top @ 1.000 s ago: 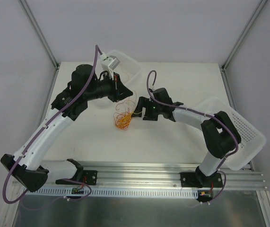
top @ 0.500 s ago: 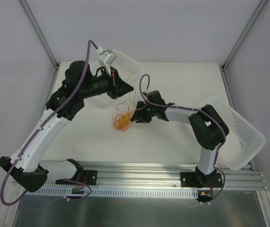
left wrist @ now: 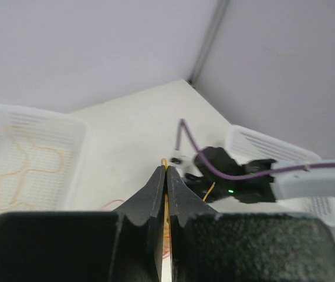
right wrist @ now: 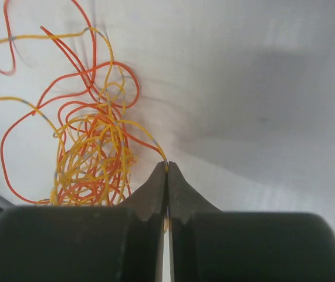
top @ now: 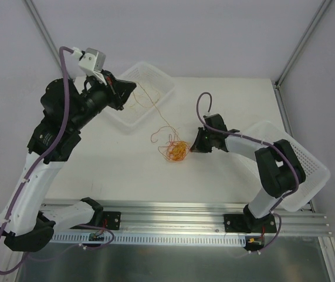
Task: Untangle the cables
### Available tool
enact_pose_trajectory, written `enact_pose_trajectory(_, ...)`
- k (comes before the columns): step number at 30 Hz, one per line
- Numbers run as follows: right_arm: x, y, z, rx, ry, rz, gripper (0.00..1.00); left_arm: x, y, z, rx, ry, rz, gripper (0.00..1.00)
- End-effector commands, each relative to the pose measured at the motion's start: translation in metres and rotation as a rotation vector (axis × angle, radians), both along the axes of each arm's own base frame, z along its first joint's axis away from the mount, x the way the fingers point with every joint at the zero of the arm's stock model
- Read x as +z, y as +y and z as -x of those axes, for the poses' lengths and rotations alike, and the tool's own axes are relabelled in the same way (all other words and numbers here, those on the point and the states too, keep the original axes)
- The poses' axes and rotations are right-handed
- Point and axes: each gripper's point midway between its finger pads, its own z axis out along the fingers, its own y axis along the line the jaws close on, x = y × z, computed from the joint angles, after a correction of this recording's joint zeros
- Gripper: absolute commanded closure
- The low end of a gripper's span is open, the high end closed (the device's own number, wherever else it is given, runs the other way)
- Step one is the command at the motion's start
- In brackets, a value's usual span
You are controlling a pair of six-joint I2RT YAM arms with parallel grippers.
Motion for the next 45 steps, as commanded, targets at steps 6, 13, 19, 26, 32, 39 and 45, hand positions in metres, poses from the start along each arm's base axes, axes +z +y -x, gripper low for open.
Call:
enact_pose_trajectory(6,0.032,-0.08,-0.006,-0.084,-0.101,0.236,0.99,0.024,0.127,-0.029,0.588,-0.101,-0.093,1.0)
enact_pose_trajectory(13,0.064,-0.092,-0.009,-0.069,-0.155,0.296,0.99,-0.068,0.169,-0.041,0.774,0.108,-0.276,1.0)
enact_pose_trajectory(19,0.081,-0.088,-0.004,-0.037,-0.177,0.27,0.99,-0.223,0.176,-0.018,0.777,0.444,-0.371,1.0)
enact_pose_trajectory(26,0.11,-0.05,0.009,0.136,-0.244,0.222,0.99,-0.363,0.148,0.027,0.673,0.816,-0.304,1.0)
enact_pose_trajectory(32,0.121,-0.031,0.01,0.188,-0.272,0.231,0.99,-0.392,0.135,0.038,0.596,0.9,-0.304,0.54)
enact_pose_trajectory(39,0.13,-0.024,0.009,0.21,-0.303,0.25,0.99,-0.335,0.072,0.03,0.18,0.728,-0.219,0.1)
enact_pose_trajectory(45,0.131,-0.02,0.011,0.21,-0.3,0.239,0.99,-0.293,-0.007,0.044,-0.2,0.563,-0.206,0.1)
